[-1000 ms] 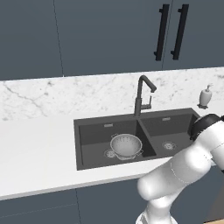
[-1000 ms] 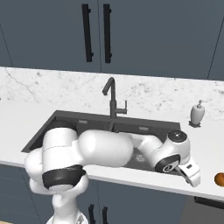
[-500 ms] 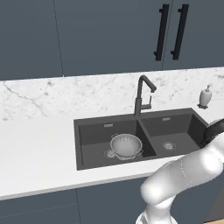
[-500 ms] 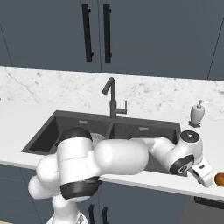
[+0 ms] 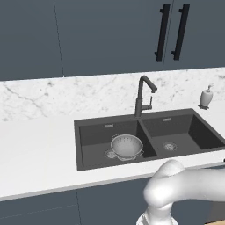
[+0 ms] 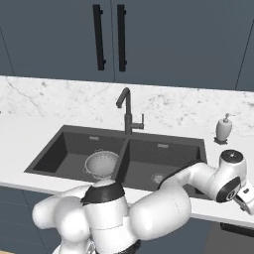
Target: Put the colander in the sink, put the peach in the colander, and turn on the sink faucet and pour water over the colander.
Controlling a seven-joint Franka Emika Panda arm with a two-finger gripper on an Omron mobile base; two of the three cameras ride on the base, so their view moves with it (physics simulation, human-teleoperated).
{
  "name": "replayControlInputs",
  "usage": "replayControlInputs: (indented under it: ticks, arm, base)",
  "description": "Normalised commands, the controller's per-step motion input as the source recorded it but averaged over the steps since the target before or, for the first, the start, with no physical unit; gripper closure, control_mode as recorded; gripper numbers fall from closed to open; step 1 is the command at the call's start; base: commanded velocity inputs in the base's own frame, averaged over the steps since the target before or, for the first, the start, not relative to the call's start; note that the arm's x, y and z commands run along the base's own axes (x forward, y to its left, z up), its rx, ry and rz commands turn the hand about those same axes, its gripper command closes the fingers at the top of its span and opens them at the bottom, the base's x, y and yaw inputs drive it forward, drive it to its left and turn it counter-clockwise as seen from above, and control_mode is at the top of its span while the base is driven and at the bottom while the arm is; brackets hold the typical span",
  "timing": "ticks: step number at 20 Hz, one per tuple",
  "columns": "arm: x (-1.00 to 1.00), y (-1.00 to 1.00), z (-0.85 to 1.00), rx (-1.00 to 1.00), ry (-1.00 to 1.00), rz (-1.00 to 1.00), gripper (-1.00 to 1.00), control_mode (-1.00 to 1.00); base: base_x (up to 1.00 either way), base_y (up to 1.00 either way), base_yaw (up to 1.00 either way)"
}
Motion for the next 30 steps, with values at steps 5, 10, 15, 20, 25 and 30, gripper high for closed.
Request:
replayControlInputs:
  ticks: [5, 10, 15, 20, 25, 30]
  arm:
    - [0.05, -0.44, 0.0, -0.05, 0.0, -0.04, -1.0, -1.0]
    - [0.3, -0.26, -0.01, 0.0, 0.0, 0.0, -1.0, -1.0]
    - [0.38, -0.14, -0.17, 0.0, 0.0, 0.03, -1.0, -1.0]
    - [0.11, -0.32, -0.29, 0.0, 0.0, 0.0, -1.0, -1.0]
    - [0.0, -0.16, -0.17, -0.01, 0.01, 0.0, -1.0, -1.0]
    - [0.0, 0.0, -0.09, -0.03, 0.05, -0.02, -1.0, -1.0]
  base:
    - [0.0, 0.0, 0.0]
    - [0.0, 0.0, 0.0]
    - [0.0, 0.0, 0.0]
    - [0.0, 0.0, 0.0]
    - [0.0, 0.0, 0.0]
    - [0.0, 0.0, 0.0]
